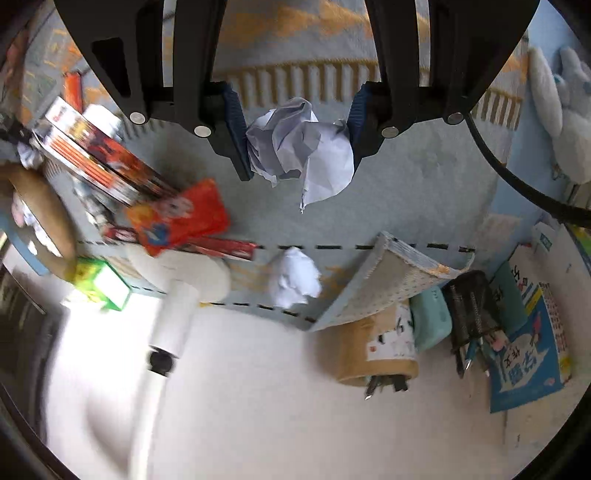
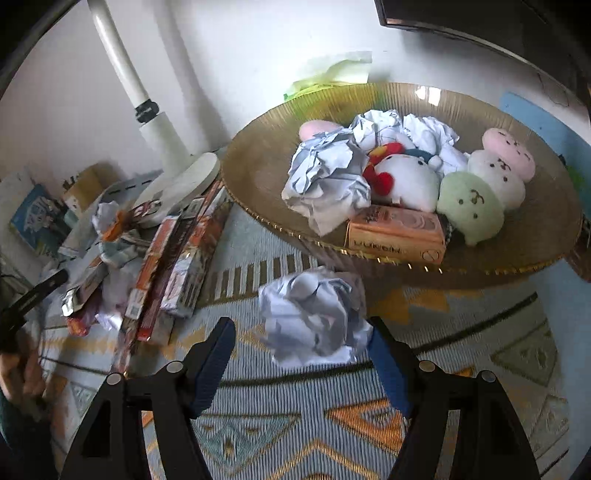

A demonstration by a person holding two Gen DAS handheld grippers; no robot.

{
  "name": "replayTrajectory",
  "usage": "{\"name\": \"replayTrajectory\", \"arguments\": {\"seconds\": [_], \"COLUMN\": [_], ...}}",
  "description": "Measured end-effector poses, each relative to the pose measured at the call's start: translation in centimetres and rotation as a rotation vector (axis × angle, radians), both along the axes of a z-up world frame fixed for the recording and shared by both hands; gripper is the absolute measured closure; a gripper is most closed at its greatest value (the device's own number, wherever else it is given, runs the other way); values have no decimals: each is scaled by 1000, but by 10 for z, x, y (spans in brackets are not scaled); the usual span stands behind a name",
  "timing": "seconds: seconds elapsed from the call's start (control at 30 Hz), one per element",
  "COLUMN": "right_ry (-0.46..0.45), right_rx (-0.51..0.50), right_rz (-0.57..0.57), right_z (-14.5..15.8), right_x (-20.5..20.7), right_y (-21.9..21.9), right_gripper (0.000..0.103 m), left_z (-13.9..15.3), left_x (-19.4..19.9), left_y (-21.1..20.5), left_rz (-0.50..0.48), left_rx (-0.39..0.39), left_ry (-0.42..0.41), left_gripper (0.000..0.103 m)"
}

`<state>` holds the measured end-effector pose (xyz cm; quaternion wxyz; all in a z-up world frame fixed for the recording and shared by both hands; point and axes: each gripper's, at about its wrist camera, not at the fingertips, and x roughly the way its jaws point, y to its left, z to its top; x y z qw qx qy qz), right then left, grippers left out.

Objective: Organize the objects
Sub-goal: 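Grasp a paper ball with the left tool while the right tool grasps another paper ball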

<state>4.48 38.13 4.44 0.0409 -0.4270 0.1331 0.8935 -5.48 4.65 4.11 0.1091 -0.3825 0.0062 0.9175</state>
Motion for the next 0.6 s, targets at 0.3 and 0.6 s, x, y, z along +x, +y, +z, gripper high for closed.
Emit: {"name": "replayTrajectory", "arguments": {"seconds": [0.3,0.6], "right_ry": [23,66], "right_rx": [-7,-13], "right_rz": [62,129], "right_z": [7,25], "right_x": [40,99], "right_y": [-9,-16], "right_gripper": [52,52], "left_z": [22,38], "left_x": [81,161], "left_y": [48,101], "left_rz": [-83,-14], "left_rx": [-32,-46], "left_ry": [33,83], "left_gripper": [59,59]}}
